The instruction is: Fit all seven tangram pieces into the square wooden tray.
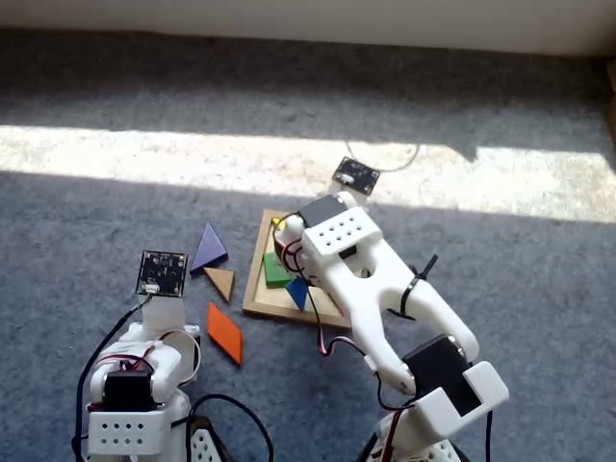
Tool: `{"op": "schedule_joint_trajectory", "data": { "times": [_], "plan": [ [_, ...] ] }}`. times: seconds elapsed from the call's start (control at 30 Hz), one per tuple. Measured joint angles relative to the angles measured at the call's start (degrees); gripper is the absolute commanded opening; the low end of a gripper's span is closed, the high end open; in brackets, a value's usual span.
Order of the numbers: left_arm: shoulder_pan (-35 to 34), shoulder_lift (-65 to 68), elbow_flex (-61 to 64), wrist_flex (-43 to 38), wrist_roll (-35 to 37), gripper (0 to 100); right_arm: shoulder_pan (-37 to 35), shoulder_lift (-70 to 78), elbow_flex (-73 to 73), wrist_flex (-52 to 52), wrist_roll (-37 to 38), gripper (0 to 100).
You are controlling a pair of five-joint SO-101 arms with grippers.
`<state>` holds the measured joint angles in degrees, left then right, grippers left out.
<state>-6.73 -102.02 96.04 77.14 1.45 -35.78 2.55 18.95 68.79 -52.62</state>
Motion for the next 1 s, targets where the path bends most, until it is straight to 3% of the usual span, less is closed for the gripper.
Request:
{"op": "schedule_joint_trajectory", "data": {
  "times": [0.37, 1.0],
  "plan": [
    [0.0, 0.0, 0.0, 0.0, 0.0, 1, 1.2, 0.0, 0.0, 0.0, -8.4, 0.5],
    [0.0, 0.0, 0.0, 0.0, 0.0, 1, 4.0, -0.1, 2.9, 0.4, -8.9, 0.5]
  ]
}}
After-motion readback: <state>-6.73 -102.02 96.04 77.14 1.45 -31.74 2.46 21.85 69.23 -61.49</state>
